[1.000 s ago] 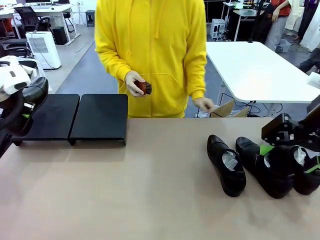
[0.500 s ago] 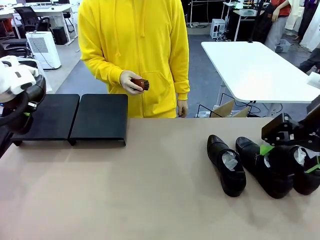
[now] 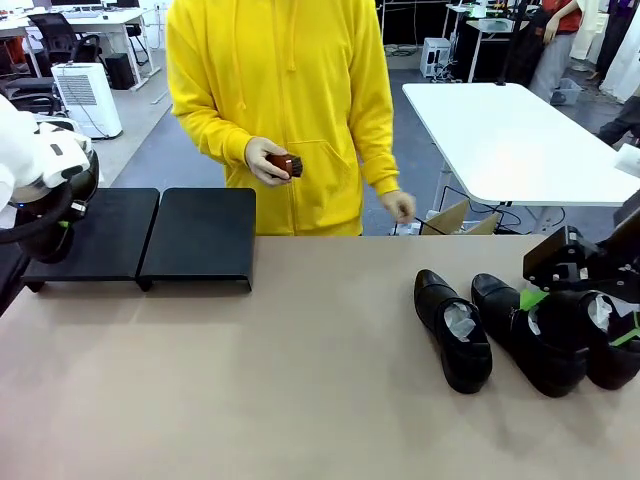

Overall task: Organize the shoes by placing them on the stand.
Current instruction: Place the Shoe from the middle of the table onto the Shoes Stand.

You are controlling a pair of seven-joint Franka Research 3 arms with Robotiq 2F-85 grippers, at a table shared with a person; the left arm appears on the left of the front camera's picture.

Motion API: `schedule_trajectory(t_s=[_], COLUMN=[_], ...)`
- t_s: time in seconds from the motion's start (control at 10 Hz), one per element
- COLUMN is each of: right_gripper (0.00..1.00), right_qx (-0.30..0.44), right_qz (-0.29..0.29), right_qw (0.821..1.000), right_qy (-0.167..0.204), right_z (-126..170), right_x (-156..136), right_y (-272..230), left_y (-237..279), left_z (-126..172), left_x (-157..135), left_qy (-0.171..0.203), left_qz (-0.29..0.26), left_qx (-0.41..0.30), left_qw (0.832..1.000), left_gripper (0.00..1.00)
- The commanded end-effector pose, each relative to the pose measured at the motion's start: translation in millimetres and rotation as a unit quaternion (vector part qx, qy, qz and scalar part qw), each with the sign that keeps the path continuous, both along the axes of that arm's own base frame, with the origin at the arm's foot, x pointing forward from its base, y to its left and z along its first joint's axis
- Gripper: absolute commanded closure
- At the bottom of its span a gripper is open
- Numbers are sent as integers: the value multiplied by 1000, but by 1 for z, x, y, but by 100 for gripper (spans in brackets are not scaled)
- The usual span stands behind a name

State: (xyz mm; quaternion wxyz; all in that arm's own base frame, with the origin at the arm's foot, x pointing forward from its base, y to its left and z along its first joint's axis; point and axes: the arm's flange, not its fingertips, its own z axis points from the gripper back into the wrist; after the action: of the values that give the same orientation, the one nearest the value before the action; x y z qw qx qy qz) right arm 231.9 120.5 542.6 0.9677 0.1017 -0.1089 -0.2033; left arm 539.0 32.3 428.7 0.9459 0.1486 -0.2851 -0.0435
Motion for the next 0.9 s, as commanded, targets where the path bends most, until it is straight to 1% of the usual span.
schedule_trajectory(t_s=[0.0, 0.1, 0.3, 0.5, 0.6, 0.8], right_gripper=[0, 0, 0, 0, 0, 0], right_qx=[12, 12, 12, 12, 12, 12], right_qz=[12, 12, 12, 12, 12, 12], right_qw=[1000, 1000, 1000, 1000, 1000, 1000], right_qy=[-2, -2, -2, -2, -2, -2], right_z=[2, 2, 2, 2, 2, 2], right_x=[2, 2, 2, 2, 2, 2], right_y=[2, 2, 2, 2, 2, 2], left_y=[-5, -5, -6, -6, -6, -8], left_z=[-3, -5, -11, -11, -8, 8], left_x=[6, 7, 9, 8, 6, -4], left_qy=[-9, 1, 4, -3, -11, -35], left_qz=[26, 35, 39, 36, 40, 47], left_qx=[5, -8, -8, -4, -4, -25], left_qw=[1000, 999, 999, 999, 999, 998], left_gripper=[100, 90, 52, 14, 0, 0])
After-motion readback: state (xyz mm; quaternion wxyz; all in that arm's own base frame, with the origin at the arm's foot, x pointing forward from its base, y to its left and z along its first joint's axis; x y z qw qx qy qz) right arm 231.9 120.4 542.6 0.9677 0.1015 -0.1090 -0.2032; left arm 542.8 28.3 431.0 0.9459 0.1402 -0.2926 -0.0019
